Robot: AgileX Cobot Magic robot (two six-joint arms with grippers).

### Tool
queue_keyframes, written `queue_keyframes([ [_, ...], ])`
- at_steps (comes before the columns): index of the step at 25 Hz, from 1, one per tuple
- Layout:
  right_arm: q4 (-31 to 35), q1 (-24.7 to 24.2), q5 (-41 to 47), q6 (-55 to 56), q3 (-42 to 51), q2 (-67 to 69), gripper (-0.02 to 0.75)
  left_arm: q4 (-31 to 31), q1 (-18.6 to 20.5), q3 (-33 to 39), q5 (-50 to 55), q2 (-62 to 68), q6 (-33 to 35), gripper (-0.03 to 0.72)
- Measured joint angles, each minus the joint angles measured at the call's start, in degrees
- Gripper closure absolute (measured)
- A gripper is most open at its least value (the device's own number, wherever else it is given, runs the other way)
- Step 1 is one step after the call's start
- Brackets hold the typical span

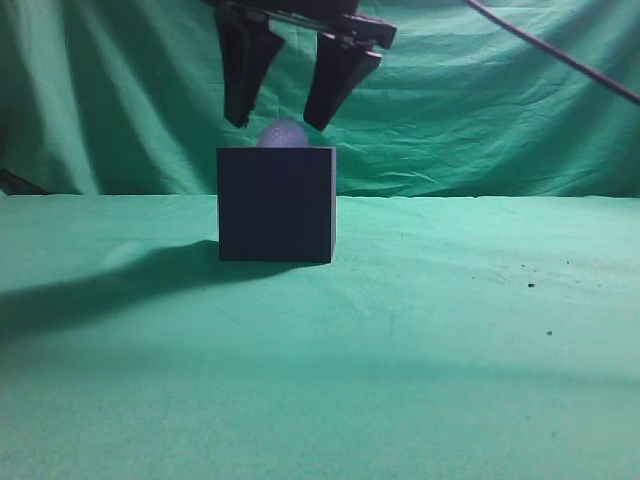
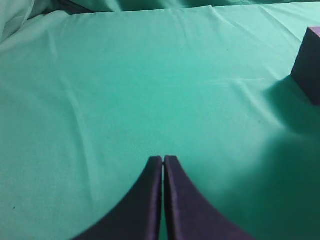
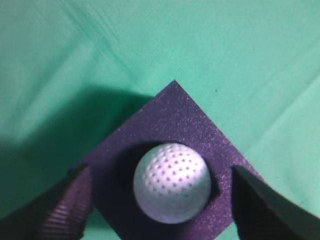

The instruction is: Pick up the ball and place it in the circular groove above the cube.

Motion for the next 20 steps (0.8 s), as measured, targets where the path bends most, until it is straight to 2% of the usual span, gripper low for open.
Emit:
queue_keyframes([
  [3, -0.5, 0.0, 3.7, 0.3, -4.2, 0.0, 0.216, 0.0, 0.0, 0.0, 0.0, 0.0, 0.0, 0.688],
  [5, -1.1, 0.0, 8.5, 1.2, -8.5, 0.0, 0.31, 0.0, 0.0, 0.0, 0.0, 0.0, 0.0, 0.688],
  [9, -3.6, 0.0, 20.2, 3.4, -18.9, 0.0, 0.608, 0.0, 0.0, 0.0, 0.0, 0.0, 0.0, 0.688],
  [11, -4.8, 0.0, 21.4, 4.1, -22.3, 0.0, 0.693, 0.0, 0.0, 0.0, 0.0, 0.0, 0.0, 0.688],
  [12, -4.8, 0.0, 21.4, 4.1, -22.3, 0.0, 0.693, 0.0, 0.0, 0.0, 0.0, 0.0, 0.0, 0.688],
  [13, -5.3, 0.0, 21.8, 4.4, -23.1, -0.5, 0.738, 0.0, 0.0, 0.0, 0.0, 0.0, 0.0, 0.688],
  [17, -6.1, 0.0, 22.5, 5.5, -22.6, -3.3, 0.738, 0.0, 0.0, 0.0, 0.0, 0.0, 0.0, 0.688],
  [20, -8.0, 0.0, 22.5, 6.4, -17.7, -8.4, 0.738, 0.0, 0.0, 0.0, 0.0, 0.0, 0.0, 0.688],
])
